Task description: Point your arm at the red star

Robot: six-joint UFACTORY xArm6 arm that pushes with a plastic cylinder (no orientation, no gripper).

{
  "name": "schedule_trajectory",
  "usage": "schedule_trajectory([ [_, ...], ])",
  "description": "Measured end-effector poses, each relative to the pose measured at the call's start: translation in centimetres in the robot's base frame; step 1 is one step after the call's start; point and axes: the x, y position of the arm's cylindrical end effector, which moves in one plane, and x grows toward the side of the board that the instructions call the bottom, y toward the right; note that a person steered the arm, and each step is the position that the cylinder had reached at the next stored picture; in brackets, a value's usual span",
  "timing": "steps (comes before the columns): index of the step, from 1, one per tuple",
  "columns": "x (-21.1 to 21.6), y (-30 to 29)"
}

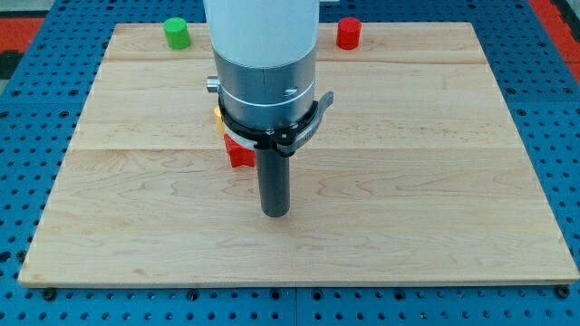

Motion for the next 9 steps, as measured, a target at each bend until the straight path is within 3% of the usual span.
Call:
schedule_trajectory([
  [6,0.8,0.0],
  [7,-0.6,-3.7],
  [9,-0.7,-5.4],
])
